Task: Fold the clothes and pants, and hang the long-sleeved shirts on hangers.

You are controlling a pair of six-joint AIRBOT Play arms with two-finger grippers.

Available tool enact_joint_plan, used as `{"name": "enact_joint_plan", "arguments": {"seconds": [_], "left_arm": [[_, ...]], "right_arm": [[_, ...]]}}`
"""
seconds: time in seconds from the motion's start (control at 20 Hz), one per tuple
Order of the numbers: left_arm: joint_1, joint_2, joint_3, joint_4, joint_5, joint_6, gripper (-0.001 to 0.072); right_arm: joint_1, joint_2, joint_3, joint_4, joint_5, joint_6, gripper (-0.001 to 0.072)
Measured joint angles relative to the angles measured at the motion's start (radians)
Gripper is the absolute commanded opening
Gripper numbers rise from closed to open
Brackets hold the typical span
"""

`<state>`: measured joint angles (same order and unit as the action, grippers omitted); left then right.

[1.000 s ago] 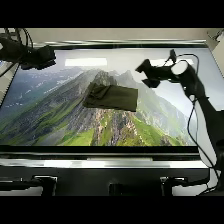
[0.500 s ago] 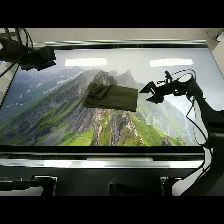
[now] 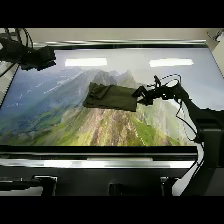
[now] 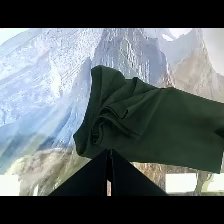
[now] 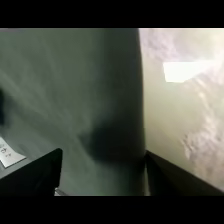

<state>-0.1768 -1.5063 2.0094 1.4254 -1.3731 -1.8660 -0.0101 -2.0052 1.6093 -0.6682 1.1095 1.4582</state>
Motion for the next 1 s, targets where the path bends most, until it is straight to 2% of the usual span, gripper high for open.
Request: {"name": "enact_joint_plan", "arguments": {"seconds": [0.05, 0.1, 0.15, 0.2, 0.25, 0.55, 0.65, 0.8, 1.0], "left_arm": [[0.000, 0.000, 0.000, 0.000, 0.000, 0.000, 0.0014], [0.000, 0.000, 0.000, 0.000, 0.000, 0.000, 0.0014], [0.000, 0.000, 0.000, 0.000, 0.000, 0.000, 0.0014], [0.000, 0.000, 0.000, 0.000, 0.000, 0.000, 0.0014], [0.000, 0.000, 0.000, 0.000, 0.000, 0.000, 0.0014], [0.000, 0.000, 0.000, 0.000, 0.000, 0.000, 0.0014], [0.000, 0.000, 0.000, 0.000, 0.000, 0.000, 0.0014], [0.000, 0.000, 0.000, 0.000, 0.000, 0.000, 0.0014], [0.000, 0.000, 0.000, -0.001, 0.000, 0.000, 0.0014]], "right_arm": [[0.011, -0.004, 0.000, 0.000, -0.019, 0.000, 0.0485], [0.022, -0.008, 0.000, 0.001, -0.034, 0.000, 0.0406], [0.032, -0.013, 0.000, 0.000, -0.049, 0.000, 0.0275], [0.041, -0.016, -0.001, -0.005, -0.064, 0.000, 0.0101], [0.049, -0.019, -0.002, -0.010, -0.078, 0.000, 0.0028], [0.051, 0.024, 0.005, 0.052, -0.148, -0.017, 0.0025], [0.027, 0.050, 0.038, 0.055, -0.160, 0.013, 0.0025], [-0.028, 0.074, 0.161, 0.022, -0.149, 0.096, 0.0025], [-0.126, 0.085, 0.372, -0.109, -0.124, 0.269, 0.0024]]}}
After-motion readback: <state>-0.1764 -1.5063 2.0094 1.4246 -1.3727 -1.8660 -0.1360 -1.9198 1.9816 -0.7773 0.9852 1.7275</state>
